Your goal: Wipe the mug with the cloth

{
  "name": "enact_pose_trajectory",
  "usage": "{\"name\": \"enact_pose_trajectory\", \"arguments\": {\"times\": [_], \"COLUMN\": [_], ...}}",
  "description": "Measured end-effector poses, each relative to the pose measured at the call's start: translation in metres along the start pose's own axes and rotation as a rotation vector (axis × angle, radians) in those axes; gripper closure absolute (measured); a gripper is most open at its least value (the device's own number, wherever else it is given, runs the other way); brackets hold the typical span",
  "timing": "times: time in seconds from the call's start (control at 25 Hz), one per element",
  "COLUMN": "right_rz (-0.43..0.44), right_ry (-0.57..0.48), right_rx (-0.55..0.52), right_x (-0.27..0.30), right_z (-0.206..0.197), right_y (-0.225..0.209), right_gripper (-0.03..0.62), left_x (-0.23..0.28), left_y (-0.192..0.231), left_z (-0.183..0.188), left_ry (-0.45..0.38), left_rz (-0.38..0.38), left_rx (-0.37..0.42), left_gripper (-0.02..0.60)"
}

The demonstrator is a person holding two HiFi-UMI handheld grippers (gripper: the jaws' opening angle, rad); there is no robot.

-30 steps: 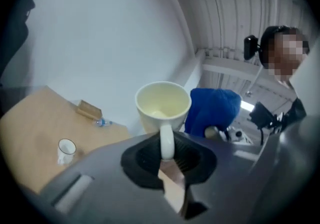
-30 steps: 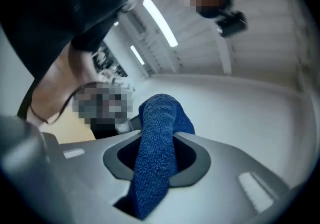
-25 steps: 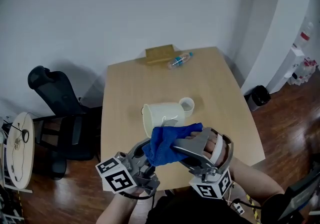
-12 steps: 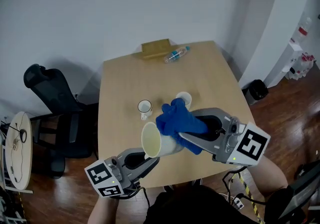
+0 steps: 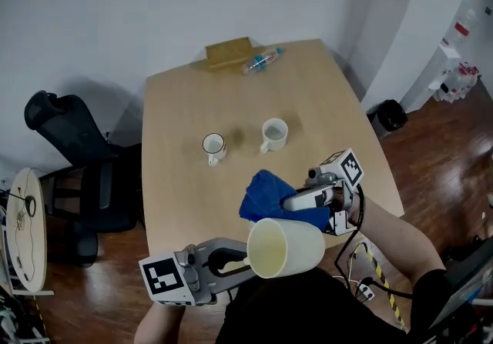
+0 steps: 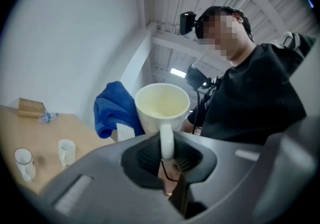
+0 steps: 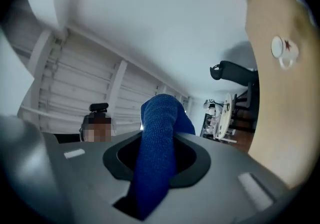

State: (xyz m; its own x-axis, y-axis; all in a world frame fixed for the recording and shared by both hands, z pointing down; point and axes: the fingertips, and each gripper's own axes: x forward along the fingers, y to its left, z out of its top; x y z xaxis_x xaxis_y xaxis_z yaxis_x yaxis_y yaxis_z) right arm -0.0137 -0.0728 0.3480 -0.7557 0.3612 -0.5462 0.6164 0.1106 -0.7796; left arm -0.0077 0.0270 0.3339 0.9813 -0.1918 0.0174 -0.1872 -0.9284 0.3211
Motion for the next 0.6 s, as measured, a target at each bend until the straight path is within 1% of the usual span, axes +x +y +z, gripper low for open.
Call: {"name": "enact_pose_trajectory", "arguments": {"times": [0.08,0.2,0.36,0.44,0.52,0.56,0.6], "right_rz": [0.058,0.1,0.119,0.128,0.105,0.07,0.016], "right_ry": [-0.037,-0.08,-0.079,-0.092,-0.152,-0.209,-0.282], "right_rx": [0.068,0.131,0.174,0.165,0.117,0.086,0.055], "right_x": [0.0,0.001,0.01,0.013,0.007,0.001,-0.008], "right_z": [-0.011,-0.029,-0.048,-0.05,-0.039,-0.027,-0.01], "right_y": [-0.009,-0.022,-0.037,-0.039,-0.038,-0.037,-0.036], "right_gripper": [0.485,0.485,0.487,0.487,0.486,0.485,0.485], "left_x": [0.003,0.006,0.01,0.012,0.011,0.01,0.008], "left_y": [-0.004,-0.01,-0.009,-0.006,0.0,0.005,0.012], "left_z": [-0.002,-0.008,-0.009,-0.004,0.006,0.014,0.023], "left_ry": [-0.009,-0.007,-0.014,-0.044,-0.101,-0.138,-0.176], "left_rz": [-0.007,-0.009,0.0,0.017,0.057,0.09,0.134], "left_rx": [0.007,0.021,0.036,0.029,0.017,0.01,0.003], "left_gripper": [0.543,0.543,0.545,0.545,0.545,0.545,0.545]}}
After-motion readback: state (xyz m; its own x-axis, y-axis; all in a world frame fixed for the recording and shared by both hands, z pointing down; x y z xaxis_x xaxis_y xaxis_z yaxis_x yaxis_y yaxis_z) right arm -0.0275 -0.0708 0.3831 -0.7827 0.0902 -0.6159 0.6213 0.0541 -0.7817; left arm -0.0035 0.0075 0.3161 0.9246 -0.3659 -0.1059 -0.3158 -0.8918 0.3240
